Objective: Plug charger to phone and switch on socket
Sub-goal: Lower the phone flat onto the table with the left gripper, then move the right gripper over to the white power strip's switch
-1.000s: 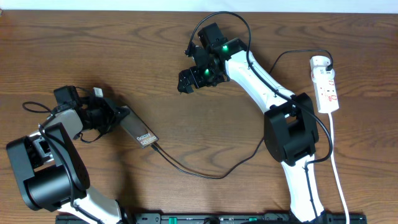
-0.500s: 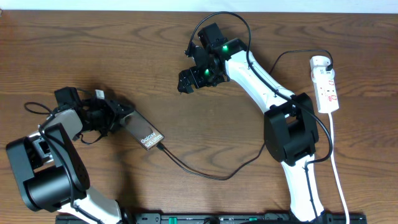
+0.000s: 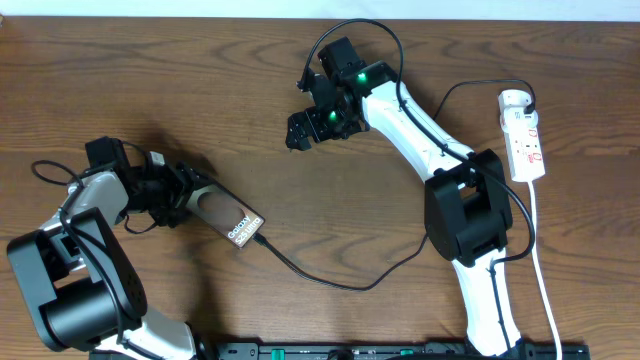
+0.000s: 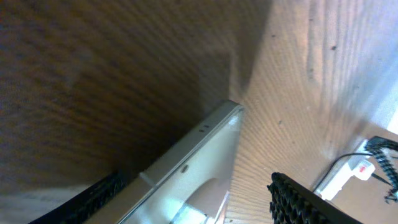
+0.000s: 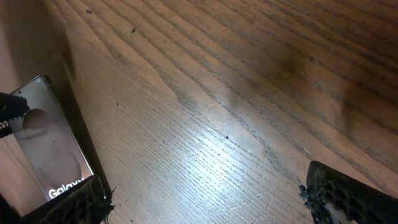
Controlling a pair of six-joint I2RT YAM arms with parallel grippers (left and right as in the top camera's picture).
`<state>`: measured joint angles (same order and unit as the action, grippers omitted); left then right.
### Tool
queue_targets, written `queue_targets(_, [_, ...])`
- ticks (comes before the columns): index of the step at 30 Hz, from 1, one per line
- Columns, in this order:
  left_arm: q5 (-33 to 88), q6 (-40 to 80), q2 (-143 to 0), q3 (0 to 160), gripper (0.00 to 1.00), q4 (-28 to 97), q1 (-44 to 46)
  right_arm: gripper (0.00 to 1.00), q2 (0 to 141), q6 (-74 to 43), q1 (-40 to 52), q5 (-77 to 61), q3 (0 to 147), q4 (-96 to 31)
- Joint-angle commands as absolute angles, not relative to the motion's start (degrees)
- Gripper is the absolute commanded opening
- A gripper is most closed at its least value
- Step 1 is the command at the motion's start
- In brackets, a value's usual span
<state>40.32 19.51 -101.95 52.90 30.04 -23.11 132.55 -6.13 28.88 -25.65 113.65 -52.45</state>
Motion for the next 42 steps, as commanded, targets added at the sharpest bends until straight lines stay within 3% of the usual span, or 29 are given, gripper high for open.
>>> queue_targets(1, [26.0, 19.3, -104.6, 50.8, 0.75, 32.1, -23.2, 0.99, 131.0, -6.8, 29.1, -25.4, 114.5, -52.5])
queue_targets(25, [19.8, 19.1, -101.6, 51.9, 0.80, 34.5, -23.2, 0.99, 131.0, -6.8, 29.1, -25.4, 114.5, -52.9])
queue_targets(32, [20.4, 17.3, -87.3, 55.6, 0.84, 33.3, -22.5, 0.99, 130.1, -7.9, 27.2, -24.1, 114.8, -53.0])
queue_targets(37, [20.4, 12.6, -73.3, 56.2, 0.92, 30.0, -18.6, 0.99, 125.1, -9.4, 23.6, -15.3, 118.2, -55.1])
queue_targets(42, [20.3, 8.1, -65.0, 56.2, 0.95, 28.5, -12.5, 0.99, 116.7, -9.9, 18.9, -2.7, 121.0, -57.7])
